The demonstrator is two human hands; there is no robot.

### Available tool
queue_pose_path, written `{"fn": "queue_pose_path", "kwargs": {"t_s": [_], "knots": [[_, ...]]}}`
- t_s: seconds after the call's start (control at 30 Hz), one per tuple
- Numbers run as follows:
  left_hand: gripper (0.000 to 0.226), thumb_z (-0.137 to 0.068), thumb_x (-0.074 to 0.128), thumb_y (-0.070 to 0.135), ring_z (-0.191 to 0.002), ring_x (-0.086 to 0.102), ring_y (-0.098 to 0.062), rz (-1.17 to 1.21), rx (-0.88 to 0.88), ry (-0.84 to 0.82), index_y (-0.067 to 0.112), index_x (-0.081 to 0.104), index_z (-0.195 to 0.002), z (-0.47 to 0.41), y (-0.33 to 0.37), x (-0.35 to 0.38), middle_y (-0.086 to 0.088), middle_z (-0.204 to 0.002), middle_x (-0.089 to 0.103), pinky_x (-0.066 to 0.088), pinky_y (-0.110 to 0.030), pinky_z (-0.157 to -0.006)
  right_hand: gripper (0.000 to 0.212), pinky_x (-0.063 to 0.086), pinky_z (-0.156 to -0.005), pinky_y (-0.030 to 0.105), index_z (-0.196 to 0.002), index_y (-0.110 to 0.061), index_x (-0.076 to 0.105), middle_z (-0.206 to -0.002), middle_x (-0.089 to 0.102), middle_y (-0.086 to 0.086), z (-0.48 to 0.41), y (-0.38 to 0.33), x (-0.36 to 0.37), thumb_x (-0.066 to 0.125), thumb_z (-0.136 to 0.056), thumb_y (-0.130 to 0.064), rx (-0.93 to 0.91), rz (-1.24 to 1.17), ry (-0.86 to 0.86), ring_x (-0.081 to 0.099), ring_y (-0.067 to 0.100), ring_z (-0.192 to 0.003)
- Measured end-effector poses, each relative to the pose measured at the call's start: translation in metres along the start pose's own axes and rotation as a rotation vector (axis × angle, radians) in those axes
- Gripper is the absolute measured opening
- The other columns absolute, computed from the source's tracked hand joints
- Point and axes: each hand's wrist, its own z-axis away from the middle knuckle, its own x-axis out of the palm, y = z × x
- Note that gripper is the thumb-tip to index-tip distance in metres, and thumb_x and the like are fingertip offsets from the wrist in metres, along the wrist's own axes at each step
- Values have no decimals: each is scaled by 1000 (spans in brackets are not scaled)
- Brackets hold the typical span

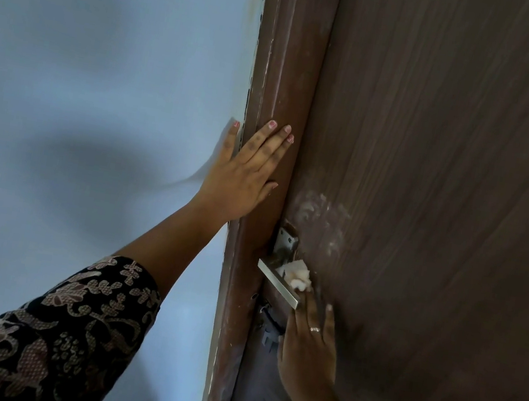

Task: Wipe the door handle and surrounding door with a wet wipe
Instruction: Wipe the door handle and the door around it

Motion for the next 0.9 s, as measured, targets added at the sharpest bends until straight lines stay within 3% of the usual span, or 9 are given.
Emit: {"fn": "queue_pose_path", "kwargs": {"t_s": [0.07,0.13,0.2,0.3,0.4,0.6,0.67,0.77,0.9], "knots": [[70,-97,27,51,-149,7,-23,-9,2,10,15,6,-154,0,1,0,-5,-162,10,0,-56,-115,82,11,-112,50,-136,3,36,-144,43,18,13,7,-4,76,-70,-25,-4,-19,13,36,31,-136],[71,-96,30,50,-149,9,-24,-13,18,17,15,9,-154,-1,0,0,-5,-162,12,0,-56,-114,70,9,-112,50,-139,1,29,-147,40,17,20,14,-10,59,-80,-22,-18,6,59,32,31,-138],[72,-95,37,48,-149,12,-23,21,34,42,14,12,-154,0,-3,-1,-5,-161,15,1,-55,-114,61,9,-113,50,-139,1,35,-146,42,16,18,21,-21,39,-82,-19,-22,21,130,34,31,-137],[68,-96,40,42,-148,16,-20,78,11,112,14,16,-153,7,-11,-3,-4,-160,21,0,-53,-116,57,3,-114,50,-136,1,42,-144,43,15,1,25,-41,34,-82,-16,-52,8,243,34,30,-136],[63,-98,34,40,-148,19,-20,54,-27,159,14,16,-153,19,-24,-6,-5,-159,23,1,-51,-116,47,6,-115,49,-126,-2,56,-134,56,13,-26,21,-56,38,-85,-18,-159,29,276,46,28,-130],[63,-100,28,43,-146,22,-20,-151,-11,243,13,15,-154,30,-61,-15,-5,-158,27,9,-52,-115,23,30,-110,46,-91,-15,77,-101,74,2,-81,-2,-66,73,-72,-28,-395,219,152,62,22,-107],[62,-101,28,43,-146,22,-21,-217,37,285,12,17,-153,33,-71,-15,-5,-157,29,12,-52,-115,26,28,-111,46,-99,-18,76,-109,72,1,-93,-8,-68,70,-77,-31,-388,281,67,56,24,-118],[59,-101,30,41,-144,26,-19,-269,170,282,12,24,-152,36,-68,-13,-5,-155,32,18,-49,-115,36,11,-114,53,-124,-13,60,-135,55,9,-112,-13,-63,46,-94,-27,-394,363,-71,31,29,-137],[59,-101,28,43,-143,31,-19,-288,167,286,11,29,-151,34,-67,-13,-5,-154,35,20,-47,-115,34,9,-112,56,-120,-15,62,-140,46,8,-125,-18,-64,47,-95,-31,-399,419,-99,25,30,-135]]}}
